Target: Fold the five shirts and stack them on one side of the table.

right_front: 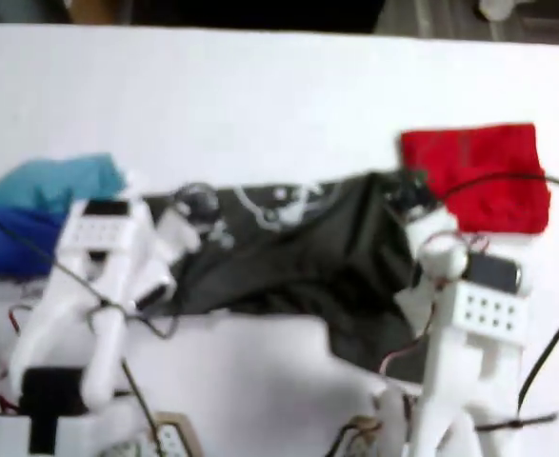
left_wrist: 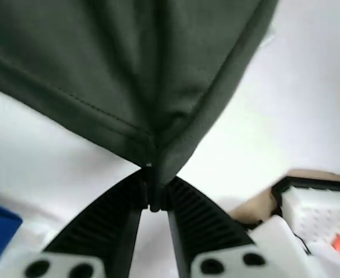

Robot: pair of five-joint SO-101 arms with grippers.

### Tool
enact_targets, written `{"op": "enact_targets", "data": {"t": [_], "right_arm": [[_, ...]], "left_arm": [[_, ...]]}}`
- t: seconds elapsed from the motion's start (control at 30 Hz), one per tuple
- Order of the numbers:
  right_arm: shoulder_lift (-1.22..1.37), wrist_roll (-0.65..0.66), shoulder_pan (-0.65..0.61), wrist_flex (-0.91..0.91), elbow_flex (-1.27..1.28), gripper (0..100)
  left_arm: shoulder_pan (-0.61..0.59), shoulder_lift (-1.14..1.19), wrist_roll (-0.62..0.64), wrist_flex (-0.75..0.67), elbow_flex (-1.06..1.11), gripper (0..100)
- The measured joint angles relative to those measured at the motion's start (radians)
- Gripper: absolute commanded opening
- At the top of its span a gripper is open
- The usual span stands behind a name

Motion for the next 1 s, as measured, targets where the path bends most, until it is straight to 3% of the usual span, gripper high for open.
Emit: {"op": "enact_targets", "data": {"t": [0.2,0.4,0.6,1.0], "right_arm": [[-0.083,0.014,0.008,0.018,-0.057,2.1],[-0.091,0.014,-0.008,0.173,-0.227,2.1],[-0.091,0.021,-0.037,0.233,-0.180,2.1],[-0.103,0.114,-0.020,0.227,0.057,2.1]], "left_arm": [[-0.002,-0.005,0.002,-0.006,-0.020,3],[-0.002,-0.005,0.002,0.101,-0.140,3],[-0.002,-0.005,0.002,0.170,-0.161,3],[-0.003,-0.005,0.002,-0.091,0.061,3]]}}
